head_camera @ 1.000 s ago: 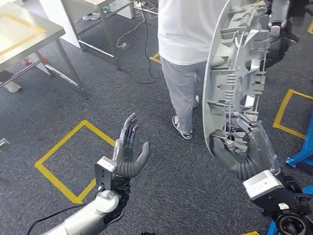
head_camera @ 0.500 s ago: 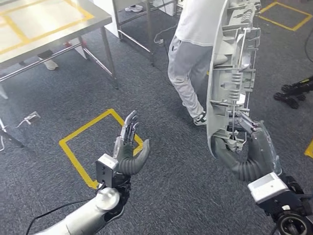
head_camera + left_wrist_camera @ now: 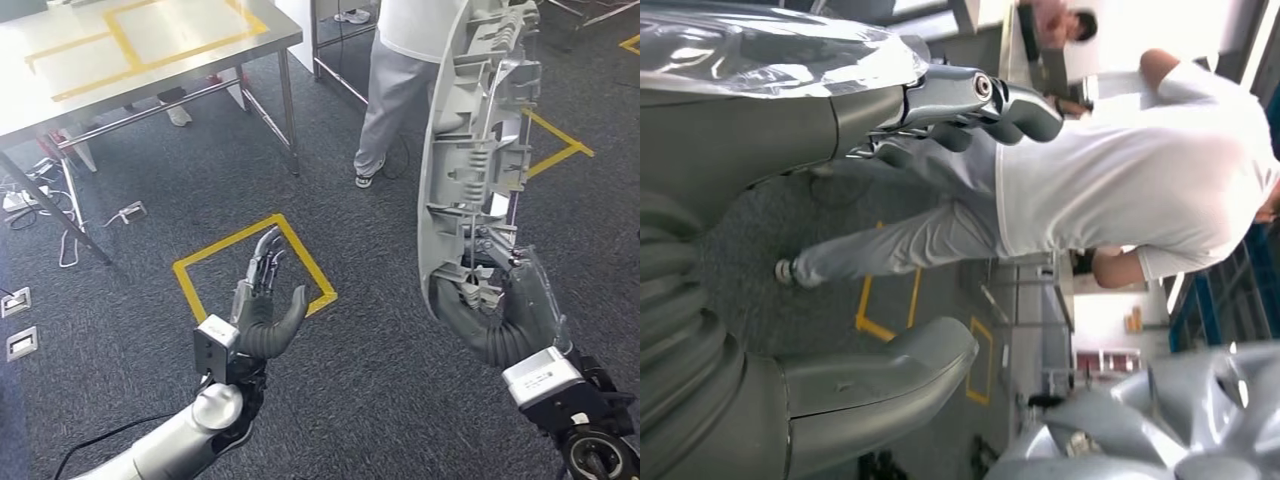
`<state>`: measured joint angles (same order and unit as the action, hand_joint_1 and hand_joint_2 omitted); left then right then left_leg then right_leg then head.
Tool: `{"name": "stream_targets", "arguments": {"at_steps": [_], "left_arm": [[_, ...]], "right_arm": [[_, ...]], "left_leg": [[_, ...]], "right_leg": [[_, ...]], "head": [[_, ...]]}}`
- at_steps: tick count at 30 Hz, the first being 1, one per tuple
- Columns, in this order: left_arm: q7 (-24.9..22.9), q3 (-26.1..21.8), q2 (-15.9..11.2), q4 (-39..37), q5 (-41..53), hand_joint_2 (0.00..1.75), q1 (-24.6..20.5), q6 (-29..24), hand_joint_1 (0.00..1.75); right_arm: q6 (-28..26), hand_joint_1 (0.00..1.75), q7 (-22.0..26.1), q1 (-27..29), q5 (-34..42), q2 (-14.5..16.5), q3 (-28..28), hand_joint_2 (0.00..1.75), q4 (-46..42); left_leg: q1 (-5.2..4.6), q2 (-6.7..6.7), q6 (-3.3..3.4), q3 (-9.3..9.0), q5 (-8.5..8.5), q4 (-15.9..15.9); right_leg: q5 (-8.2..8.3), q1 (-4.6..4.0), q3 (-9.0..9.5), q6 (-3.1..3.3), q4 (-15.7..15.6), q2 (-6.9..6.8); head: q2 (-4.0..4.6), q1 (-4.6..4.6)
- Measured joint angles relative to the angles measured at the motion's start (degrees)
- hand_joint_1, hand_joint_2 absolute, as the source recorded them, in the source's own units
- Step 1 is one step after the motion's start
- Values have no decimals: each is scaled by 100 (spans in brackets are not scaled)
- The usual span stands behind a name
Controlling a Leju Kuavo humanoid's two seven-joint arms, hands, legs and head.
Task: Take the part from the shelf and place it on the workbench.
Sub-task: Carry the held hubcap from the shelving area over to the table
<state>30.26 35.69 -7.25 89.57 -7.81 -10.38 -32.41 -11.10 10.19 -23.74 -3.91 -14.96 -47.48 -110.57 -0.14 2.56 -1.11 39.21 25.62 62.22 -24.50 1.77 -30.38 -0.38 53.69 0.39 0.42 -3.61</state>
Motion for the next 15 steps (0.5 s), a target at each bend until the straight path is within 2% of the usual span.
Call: {"name": "stream_targets", "arguments": {"at_steps": [1, 2, 3, 4, 5, 7, 8, 9, 11, 12, 13, 14, 15], "left_arm": [[-1, 0, -1, -1, -2, 175, -2, 0, 0], [-1, 0, -1, -1, -2, 175, 4, 0, 0], [-1, 0, -3, -2, -3, 175, 12, 0, 0], [-1, 0, -5, -2, -3, 175, 17, 0, 0], [-1, 0, -8, -2, -3, 175, 19, 0, 0], [-2, 0, -10, -2, -5, 175, 8, 0, 0], [-1, 0, -9, -2, -8, 175, -1, 0, 0], [-1, 0, -8, -2, -13, 175, -6, 0, 0], [0, 0, -5, -2, -21, 175, -6, -2, 0], [2, 0, -3, -1, -24, 175, 1, -4, 0], [5, 0, -1, -1, -26, 175, 1, -8, 0], [9, 0, 4, -1, -28, 175, 0, -11, 0], [12, 0, 13, -2, -30, 175, 1, -14, 0]], "right_arm": [[-1, 175, 3, 1, 0, 1, -1, 175, 4], [0, 175, 4, 3, 0, 1, -2, 175, 8], [0, 175, 3, 4, 0, 1, -2, 175, 12], [-1, 175, 3, 4, 0, 1, -2, 175, 15], [-2, 175, 2, 4, 0, 1, -2, 175, 16], [-3, 175, 6, 1, 1, 1, -1, 175, 17], [-4, 175, 11, -2, 4, 1, 1, 175, 17], [-4, 175, 21, -5, 10, 1, 3, 175, 17], [-4, 175, 45, -4, 28, 1, 7, 175, 18], [-3, 175, 56, -2, 37, 1, 10, 175, 20], [-2, 175, 66, -1, 45, 1, 15, 175, 21], [-1, 175, 72, 0, 51, 1, 20, 175, 22], [2, 175, 78, 3, 55, 1, 26, 175, 24]], "left_leg": [[23, -123, -27, 224, 174, 421], [45, -186, -51, 413, 280, 765], [65, -213, -70, 509, 283, 923], [81, -233, -83, 473, 174, 837], [92, -271, -86, 309, -19, 515], [71, -494, -55, -154, -369, -349], [49, -579, -18, -306, -449, -641], [26, -627, 26, -378, -461, -784], [8, -508, 110, -377, -431, -806], [20, -438, 142, -387, -426, -813], [35, -369, 177, -401, -425, -823], [55, -306, 211, -417, -428, -833], [66, -241, 235, -427, -427, -837]], "right_leg": [[-6, -9, 2, 9, -1, -86], [-15, -17, 4, 15, 0, -170], [-24, -18, 9, 14, 0, -255], [-35, -17, 19, 8, 1, -333], [-50, -16, 36, -3, 1, -404], [-92, -38, 78, -51, 4, -519], [-114, -58, 95, -80, 7, -572], [-136, -81, 113, -112, 9, -620], [-174, -95, 155, -169, -2, -738], [-216, -82, 162, -201, 18, -711], [-306, -66, 127, -222, 122, -600], [-456, -55, 23, -237, 365, -439], [-655, -50, -161, -242, 752, -248]], "head": [[0, -23], [0, -28], [0, -32], [0, -40], [0, -50], [0, -77], [0, -80], [0, -74], [0, -44], [0, -32], [0, -18], [0, 4], [0, 30]]}}
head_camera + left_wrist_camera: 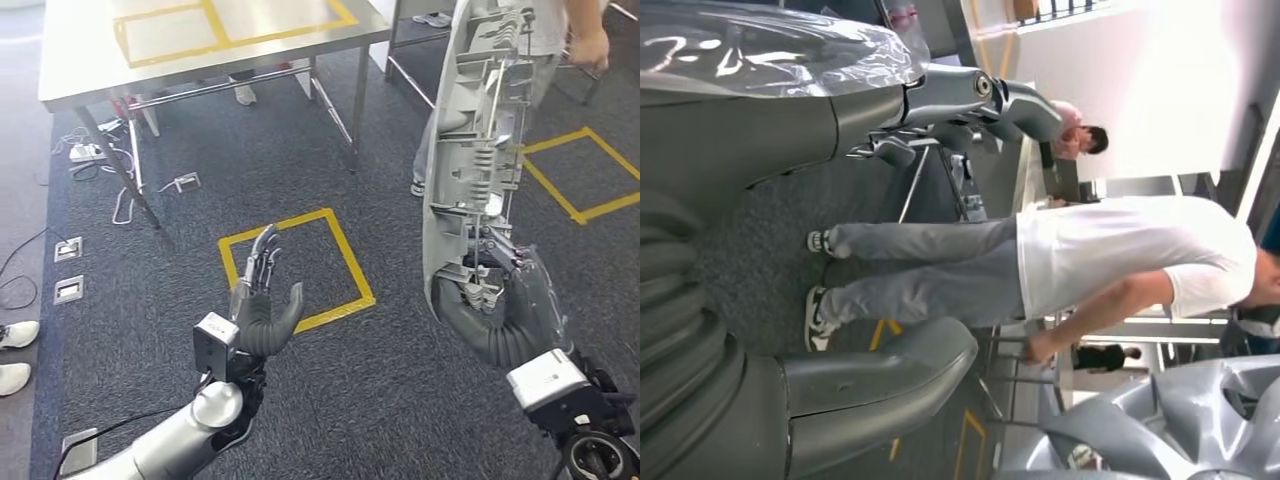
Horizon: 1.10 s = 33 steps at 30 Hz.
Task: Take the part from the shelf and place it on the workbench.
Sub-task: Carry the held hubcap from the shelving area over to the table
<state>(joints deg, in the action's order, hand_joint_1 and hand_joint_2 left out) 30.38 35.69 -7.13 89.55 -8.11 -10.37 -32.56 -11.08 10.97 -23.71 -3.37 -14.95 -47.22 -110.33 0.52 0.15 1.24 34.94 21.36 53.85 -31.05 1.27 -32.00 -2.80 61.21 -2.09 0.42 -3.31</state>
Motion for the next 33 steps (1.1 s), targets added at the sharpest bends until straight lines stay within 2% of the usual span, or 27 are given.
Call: {"name": "stream_targets", "arguments": {"at_steps": [1, 2, 3, 4, 5, 6, 7, 8, 9, 10, 11, 12, 13, 14, 16, 17, 18, 19, 20, 21, 23, 24, 25, 27, 29, 31, 33], "left_arm": [[2, 0, 9, -1, -4, 175, 0, -1, 0], [2, 0, 17, -2, -7, 175, 4, -1, 0], [2, 0, 22, -4, -9, 175, 8, -1, 0], [2, 0, 24, -7, -12, 175, 11, -1, 0], [2, 0, 26, -9, -13, 175, 12, -2, 0], [2, 0, 28, -11, -14, 175, 12, -4, 0], [2, 0, 31, -11, -13, 175, 13, -14, 0], [2, 0, 33, -11, -11, 175, 15, -26, 0], [1, 0, 33, -11, -8, 175, 20, -42, 0], [-2, 1, 32, -10, -3, 175, 32, -61, 0], [-6, 1, 28, -10, 1, 175, 49, -83, 0], [-11, 1, 22, -8, 7, 175, 69, -103, 0], [-15, 1, 16, -6, 16, 175, 82, -120, 0], [-19, 0, 10, -3, 24, 175, 85, -133, 0], [-21, 0, 6, 1, 33, 175, 83, -140, 0], [-22, 0, 5, 2, 32, 175, 87, -142, 0], [-22, 0, 5, 2, 31, 175, 96, -142, 0], [-23, 0, 2, 2, 31, 175, 104, -142, 0], [-23, 0, -2, 2, 31, 175, 109, -142, 0], [-24, 0, -5, 3, 31, 175, 110, -143, 0], [-26, 0, -8, 5, 31, 175, 97, -147, 0], [-31, 1, -7, 7, 32, 175, 89, -153, 0], [-40, 1, -8, 8, 32, 175, 86, -161, 0], [-68, 2, -12, 9, 32, 175, 94, -172, 0], [-87, 2, -18, 11, 31, 175, 90, -163, 0], [-92, 2, -13, 11, 29, 175, 68, -130, 0], [-94, 2, -5, 9, 21, 175, 60, -89, 0]], "right_arm": [[7, 175, 8, 5, 2, 0, 3, 175, 2], [16, 175, 14, 16, 3, 0, 5, 175, 4], [29, 175, 22, 30, 3, 0, 7, 175, 8], [42, 175, 31, 45, 4, 0, 9, 175, 11], [52, 175, 37, 58, 6, 0, 14, 175, 14], [60, 175, 41, 66, 10, 0, 20, 175, 16], [63, 175, 46, 69, 15, 0, 28, 175, 21], [65, 175, 52, 68, 25, 1, 36, 175, 27], [64, 175, 60, 68, 36, 1, 42, 175, 36], [65, 175, 68, 66, 51, 3, 45, 175, 48], [67, 175, 75, 62, 74, 11, 46, 175, 59], [71, 175, 80, 57, 97, 24, 48, 175, 74], [77, 175, 84, 53, 119, 42, 49, 175, 92], [82, 175, 87, 51, 136, 61, 50, 175, 109], [89, 175, 92, 53, 148, 83, 53, 175, 139], [90, 175, 95, 52, 149, 86, 53, 175, 152], [90, 175, 97, 52, 149, 90, 54, 175, 166], [90, 175, 99, 51, 149, 93, 55, 175, 178], [90, 175, 100, 49, 149, 99, 56, 175, 190], [90, 175, 101, 45, 149, 108, 57, 175, 198], [91, 175, 103, 35, 153, 125, 59, 175, 211], [95, 175, 107, 30, 160, 133, 59, 175, 220], [99, 175, 113, 25, 172, 137, 60, 175, 229], [108, 175, 124, 11, 212, 145, 60, 175, 248], [108, 175, 134, 0, 253, 151, 60, 175, 269], [102, 175, 146, 7, 279, 153, 60, 175, 302], [86, 175, 158, 30, 301, 153, 60, 175, 337]], "left_leg": [[-2, 69, 21, -2, 4, 2], [-6, 146, 29, -4, 6, 4], [-11, 232, 33, -10, 9, 6], [-14, 323, 33, -18, 14, 11], [-12, 421, 28, -30, 20, 19], [-8, 520, 15, -39, 31, 32], [-10, 609, -4, -39, 41, 49], [-10, 697, -26, -22, 47, 76], [-5, 767, -57, 10, 42, 95], [0, 835, -90, 46, 28, 104], [8, 907, -124, 77, 10, 109], [7, 888, -158, 99, 11, 119], [-14, 756, -189, 134, 53, 189], [-34, 552, -220, 220, 153, 367], [-49, 124, -269, 596, 497, 1098], [-36, 45, -283, 824, 653, 1517], [-26, 16, -288, 988, 725, 1810], [-20, 10, -285, 1037, 687, 1883], [-18, -2, -271, 945, 544, 1698], [-24, -49, -243, 737, 340, 1308], [-82, -288, -159, 284, 56, 466], [-113, -371, -119, 157, 4, 216], [-142, -402, -88, 113, 12, 115], [-137, -262, -34, 107, 12, 82], [-99, -125, 24, 61, -1, 29], [-76, 14, 67, 31, -4, 5], [-79, 175, 88, 25, 3, 13]], "right_leg": [[-202, -7, -226, 5, 468, 122], [-344, -14, -446, 9, 894, 173], [-378, -19, -597, 16, 1149, 192], [-283, -19, -640, 27, 1160, 198], [-75, -15, -569, 42, 924, 212], [198, -7, -415, 58, 507, 282], [408, 8, -250, 73, 92, 422], [535, 27, -90, 80, -264, 553], [575, 34, 8, 85, -473, 657], [542, 34, 54, 87, -540, 690], [532, 32, 87, 93, -580, 634], [536, 34, 97, 111, -590, 559], [544, 43, 118, 135, -610, 481], [550, 52, 139, 161, -633, 398], [545, 40, 161, 200, -651, 226], [538, 29, 162, 213, -651, 135], [530, 21, 165, 220, -651, 44], [520, 17, 173, 223, -651, -42], [509, 12, 186, 223, -651, -118], [494, 6, 206, 219, -652, -189], [454, -33, 240, 189, -650, -309], [435, -54, 251, 167, -650, -363], [417, -74, 261, 140, -654, -419], [380, -79, 296, 87, -671, -519], [221, -52, 244, 40, -489, -321], [-123, -32, -64, 19, 187, 33], [-375, -30, -461, 7, 954, 170]], "head": [[0, 21], [0, 33], [0, 37], [0, 38], [0, 40], [0, 43], [0, 50], [0, 55], [0, 57], [0, 56], [0, 49], [0, 42], [0, 20], [0, -13], [0, -72], [0, -83], [0, -84], [0, -90], [0, -99], [0, -114], [0, -143], [0, -144], [0, -136], [0, -108], [0, -79], [0, -26], [0, 8]]}}
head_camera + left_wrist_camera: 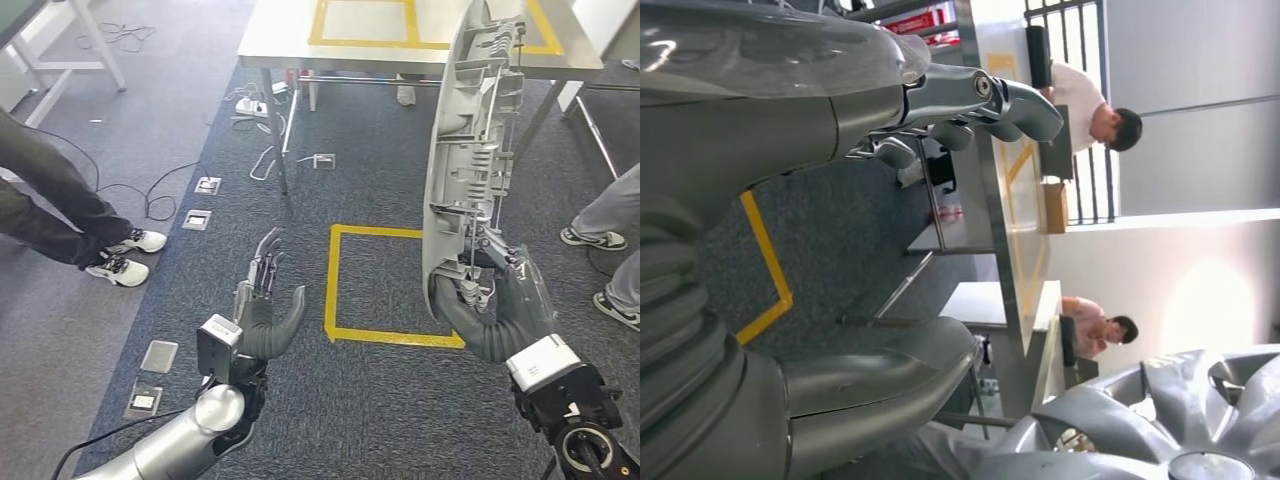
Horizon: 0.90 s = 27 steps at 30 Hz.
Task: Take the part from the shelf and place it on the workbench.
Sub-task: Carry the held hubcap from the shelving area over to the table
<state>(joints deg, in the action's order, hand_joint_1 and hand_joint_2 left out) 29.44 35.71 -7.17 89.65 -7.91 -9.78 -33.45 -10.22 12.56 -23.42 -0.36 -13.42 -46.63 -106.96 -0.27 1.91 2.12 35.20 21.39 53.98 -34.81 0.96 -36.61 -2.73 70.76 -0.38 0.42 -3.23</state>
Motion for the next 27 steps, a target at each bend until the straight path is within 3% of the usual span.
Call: {"name": "stream_targets", "arguments": {"at_steps": [1, 2, 4, 5, 7, 9, 11, 12, 14, 16, 17, 18, 20, 21, 22, 23, 26, 27], "left_arm": [[0, 0, 2, -1, -8, 175, -2, 17, 0], [0, 0, 3, -3, -15, 175, -8, 34, 0], [1, 0, 16, -6, -25, 175, -30, 61, 0], [1, 0, 23, -10, -27, 175, -45, 72, 0], [-9, 0, 31, -21, -37, 175, -77, 84, 0], [-48, 0, 28, -37, -52, 175, -113, 81, 0], [-94, 0, 23, -50, -67, 175, -150, 64, 0], [-109, 0, 22, -54, -71, 175, -173, 56, 0], [-125, 0, 24, -62, -74, 175, -210, 44, 0], [-133, 1, 26, -72, -80, 175, -220, 11, 0], [-137, 2, 26, -75, -80, 175, -220, -10, 0], [-141, 2, 25, -79, -79, 175, -220, -33, 0], [-142, 2, 25, -80, -75, 175, -229, -60, 0], [-143, 3, 28, -80, -79, 175, -236, -64, 0], [-143, 4, 31, -80, -83, 175, -240, -61, 0], [-143, 8, 36, -80, -86, 175, -243, -52, 0], [-142, 31, 52, -82, -89, 175, -236, -28, 0], [-142, 45, 54, -82, -90, 175, -234, -19, 0]], "right_arm": [[-13, 175, 4, 13, 10, 0, -1, 175, 17], [-25, 175, 5, 25, 17, 0, -1, 175, 30], [-46, 175, 1, 38, 27, -2, 0, 175, 47], [-54, 175, -4, 40, 32, -3, 1, 175, 53], [-89, 175, -15, 40, 67, -4, 3, 175, 65], [-137, 175, -26, 43, 137, 4, 4, 175, 79], [-183, 175, -50, 62, 203, 16, 14, 175, 103], [-214, 175, -67, 78, 222, 21, 21, 175, 117], [-312, 175, -105, 131, 235, 23, 33, 175, 148], [-457, 175, -137, 204, 225, 25, 33, 175, 186], [-534, 175, -145, 243, 219, 26, 34, 175, 210], [-601, 175, -148, 278, 216, 30, 34, 175, 239], [-686, 175, -130, 327, 237, 52, 35, 175, 297], [-713, 175, -109, 348, 256, 66, 34, 175, 324], [-734, 175, -80, 370, 285, 79, 33, 175, 348], [-755, 175, -48, 396, 324, 89, 31, 175, 372], [-791, 175, 26, 478, 455, 104, 29, 175, 436], [-798, 175, 36, 504, 479, 107, 29, 175, 449]], "left_leg": [[-1, 89, 3, -5, 5, 8], [1, 177, 1, -12, 12, 20], [9, 316, -13, -22, 44, 61], [3, 369, -30, -13, 62, 95], [1, 440, -76, 38, 72, 146], [0, 461, -129, 82, 57, 158], [-18, 285, -194, 141, 146, 294], [-23, 149, -229, 248, 274, 527], [11, -78, -291, 631, 607, 1280], [59, -137, -324, 949, 737, 1829], [78, -148, -330, 956, 649, 1798], [93, -157, -330, 843, 473, 1543], [95, -192, -309, 429, 105, 724], [87, -205, -290, 270, 15, 406], [78, -213, -272, 179, -9, 222], [75, -207, -263, 152, 14, 158], [89, -161, -256, 145, 22, 130], [81, -147, -243, 142, 29, 133]], "right_leg": [[33, 2, -99, -5, 137, 19], [180, 6, -94, -6, 42, 31], [659, 15, 155, 9, -670, 68], [824, 17, 292, 20, -1032, 107], [892, 11, 474, 58, -1433, 170], [865, 10, 529, 104, -1511, 176], [892, 31, 561, 153, -1551, 149], [901, 46, 581, 175, -1573, 128], [900, 51, 597, 198, -1585, 79], [888, 57, 603, 202, -1585, 30], [878, 63, 611, 198, -1585, 12], [866, 69, 626, 189, -1585, 0], [831, 63, 652, 146, -1582, -7], [816, 50, 657, 119, -1581, -7], [799, 35, 655, 91, -1580, -7], [783, 20, 654, 102, -1579, -7], [755, 19, 690, 212, -1603, -32], [758, 20, 707, 217, -1627, -45]], "head": [[0, 4], [0, 6], [0, 19], [0, 32], [0, 49], [0, 39], [0, 8], [0, -14], [0, -56], [0, -72], [0, -79], [0, -87], [0, -101], [0, -107], [0, -105], [0, -98], [0, -49], [0, -35]]}}
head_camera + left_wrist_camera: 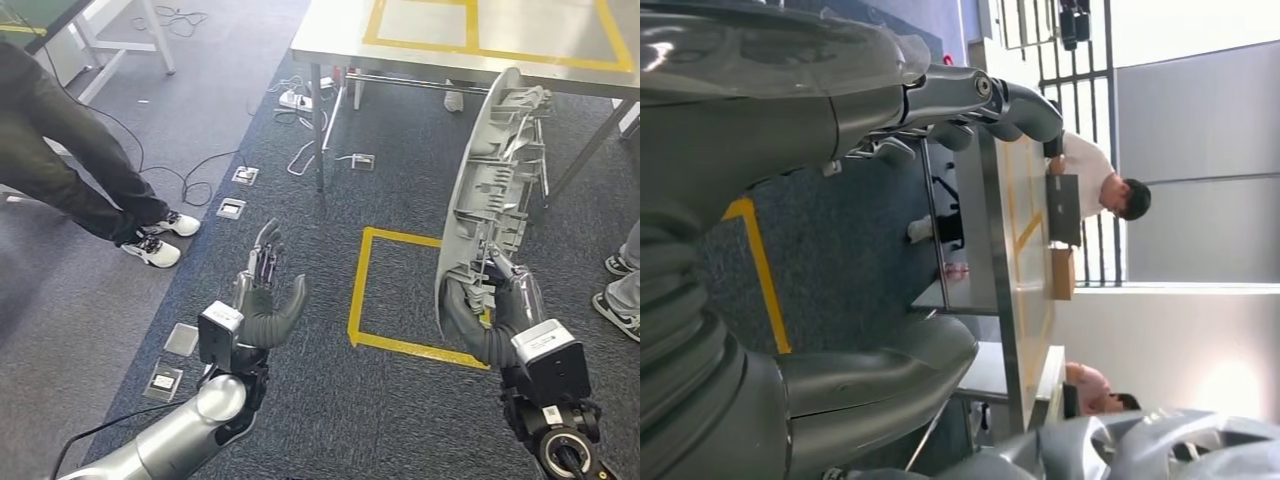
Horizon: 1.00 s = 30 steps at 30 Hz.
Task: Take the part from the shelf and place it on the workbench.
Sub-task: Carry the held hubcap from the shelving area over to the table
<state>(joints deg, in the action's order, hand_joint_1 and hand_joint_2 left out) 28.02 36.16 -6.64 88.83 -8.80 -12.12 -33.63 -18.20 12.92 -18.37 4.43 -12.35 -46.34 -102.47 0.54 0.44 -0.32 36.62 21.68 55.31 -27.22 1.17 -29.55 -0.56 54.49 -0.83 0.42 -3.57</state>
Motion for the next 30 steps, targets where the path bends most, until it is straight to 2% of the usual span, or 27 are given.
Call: {"name": "stream_targets", "arguments": {"at_steps": [2, 8, 11, 13, 14, 15, 17, 18, 19, 20, 21, 22, 23, 24, 25, 28, 29, 30], "left_arm": [[0, 37, -1, 0, -2, 175, 2, 44, 0], [0, 95, -3, -1, -38, 175, 2, 170, 0], [0, 104, -3, -1, -45, 175, 0, 179, 0], [4, 107, 2, -2, -51, 175, -3, 188, 0], [8, 110, 5, -2, -53, 175, -10, 192, 0], [11, 113, 11, -2, -54, 175, -16, 196, 0], [15, 126, 19, -2, -55, 175, -25, 204, 0], [16, 133, 21, -3, -56, 175, -22, 212, 0], [16, 139, 22, -3, -57, 175, -19, 219, 0], [17, 142, 23, -4, -57, 175, -17, 224, 0], [20, 143, 26, -4, -57, 175, -15, 227, 0], [22, 143, 29, -4, -57, 175, -14, 227, 0], [24, 143, 31, -4, -57, 175, -17, 227, 0], [26, 144, 32, -4, -57, 175, -18, 227, 0], [27, 145, 32, -5, -57, 175, -17, 227, 0], [31, 148, 30, 0, -56, 175, -17, 227, 0], [32, 148, 29, 2, -55, 175, -25, 227, 0], [33, 148, 28, 4, -54, 175, -30, 227, 0]], "right_arm": [[-29, 175, 0, 52, 19, 1, 0, 175, 12], [-150, 175, -48, 181, 16, 1, 4, 175, 11], [-154, 175, -64, 207, 14, 2, 5, 175, 9], [-157, 175, -73, 222, 10, 6, 19, 175, 4], [-159, 175, -74, 228, 7, 8, 31, 175, 1], [-162, 175, -75, 237, 4, 9, 43, 175, -1], [-163, 175, -74, 255, 1, 9, 56, 175, -2], [-158, 175, -74, 272, 1, 9, 58, 175, -2], [-148, 175, -75, 290, 1, 9, 60, 175, -2], [-131, 175, -76, 306, 1, 9, 61, 175, -2], [-111, 175, -77, 320, 1, 9, 62, 175, -2], [-95, 175, -76, 329, 1, 9, 62, 175, 0], [-84, 175, -74, 332, 1, 10, 63, 175, 0], [-78, 175, -72, 334, 1, 12, 66, 175, 0], [-76, 175, -68, 333, 1, 15, 67, 175, -2], [-72, 175, -67, 337, 1, 26, 83, 175, -13], [-70, 175, -69, 338, 1, 29, 90, 175, -18], [-68, 175, -71, 341, 1, 33, 96, 175, -22]], "left_leg": [[-15, 15, 34, -1, 18, 11], [-73, 14, 138, 1, 81, 71], [-97, 17, 190, -11, 116, 74], [-65, 19, 239, -100, 134, 0], [-46, 17, 265, -162, 142, -40], [-34, 15, 287, -218, 155, -64], [-40, 13, 307, -290, 199, -70], [-41, 19, 304, -328, 228, -69], [-40, 30, 292, -376, 261, -68], [-35, 48, 274, -435, 298, -66], [-28, 67, 249, -503, 342, -65], [-27, 85, 218, -562, 385, -65], [-31, 102, 183, -598, 423, -55], [-38, 112, 148, -610, 445, -51], [-44, 120, 116, -604, 454, -52], [-21, 100, 18, -593, 515, -6], [-13, 74, -16, -516, 585, 163], [-7, 46, -47, -346, 692, 472]], "right_leg": [[11, 7, 31, -46, -50, -19], [2, 63, 73, -257, -93, -24], [-19, 75, 104, -330, -122, -31], [-92, 85, 93, -358, -55, -17], [-188, 86, 10, -356, 142, 0], [-321, 86, -156, -345, 476, 27], [-605, 74, -661, -334, 1376, 59], [-637, 71, -868, -336, 1676, 64], [-552, 72, -973, -335, 1758, 65], [-344, 76, -944, -330, 1572, 64], [-53, 82, -814, -321, 1181, 64], [168, 85, -650, -315, 775, 73], [305, 78, -478, -303, 409, 82], [352, 65, -366, -285, 184, 89], [307, 47, -314, -262, 113, 97], [252, 35, -241, -155, 55, 97], [233, 41, -198, -115, 33, 94], [207, 46, -149, -78, 14, 88]], "head": [[0, 15], [0, 19], [0, 18], [0, 26], [0, 42], [0, 63], [0, 92], [0, 96], [0, 97], [0, 99], [0, 101], [0, 105], [0, 115], [0, 119], [0, 115], [0, 74], [0, 58], [0, 39]]}}
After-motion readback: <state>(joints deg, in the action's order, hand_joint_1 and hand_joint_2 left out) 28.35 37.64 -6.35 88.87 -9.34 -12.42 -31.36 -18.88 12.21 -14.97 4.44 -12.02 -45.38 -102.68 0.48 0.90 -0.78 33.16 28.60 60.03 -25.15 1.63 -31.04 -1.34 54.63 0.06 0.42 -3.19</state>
